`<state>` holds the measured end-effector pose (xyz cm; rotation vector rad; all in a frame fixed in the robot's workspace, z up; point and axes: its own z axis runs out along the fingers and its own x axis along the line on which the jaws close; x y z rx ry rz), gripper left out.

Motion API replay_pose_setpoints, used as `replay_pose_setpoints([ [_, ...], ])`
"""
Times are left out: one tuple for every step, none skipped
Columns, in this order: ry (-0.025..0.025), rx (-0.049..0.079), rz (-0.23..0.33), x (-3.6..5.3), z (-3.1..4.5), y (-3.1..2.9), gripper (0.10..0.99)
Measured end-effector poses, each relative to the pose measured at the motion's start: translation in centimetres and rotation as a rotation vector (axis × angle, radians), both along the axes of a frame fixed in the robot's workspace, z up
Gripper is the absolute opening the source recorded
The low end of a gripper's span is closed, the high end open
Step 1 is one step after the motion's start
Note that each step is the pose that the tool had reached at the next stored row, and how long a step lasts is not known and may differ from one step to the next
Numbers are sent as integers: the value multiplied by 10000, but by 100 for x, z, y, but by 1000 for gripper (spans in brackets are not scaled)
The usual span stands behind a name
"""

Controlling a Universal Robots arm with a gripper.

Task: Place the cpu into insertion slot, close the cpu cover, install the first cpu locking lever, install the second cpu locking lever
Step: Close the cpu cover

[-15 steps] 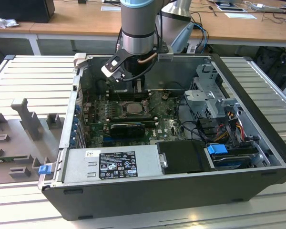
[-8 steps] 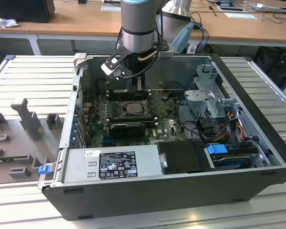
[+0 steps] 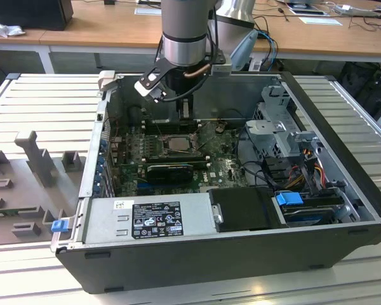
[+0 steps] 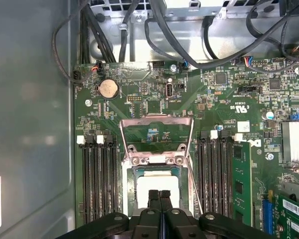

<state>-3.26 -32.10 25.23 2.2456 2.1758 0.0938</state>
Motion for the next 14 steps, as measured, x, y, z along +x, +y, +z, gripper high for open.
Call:
replay_pose_setpoints([
  [0, -1, 0, 0, 2, 0, 106],
  [0, -1, 0, 0, 6, 0, 106],
  [1, -2, 0, 0, 11, 0, 106],
  [1, -2, 0, 0, 14, 0, 106],
  [-1, -1, -1, 1, 16, 1, 106],
  [-1, 0, -1, 3, 18, 1, 106],
  [0, -1, -1, 8, 20, 1, 106],
  [1, -2, 0, 19, 24, 1, 106],
  [2, -3, 0, 27, 27, 0, 106],
  [3, -4, 1, 30, 32, 0, 106],
  [2, -3, 0, 31, 50, 2, 106],
  [2, -3, 0, 31, 67, 3, 106],
  [2, -4, 0, 31, 87, 4, 106],
  [1, -4, 1, 32, 114, 6, 106],
])
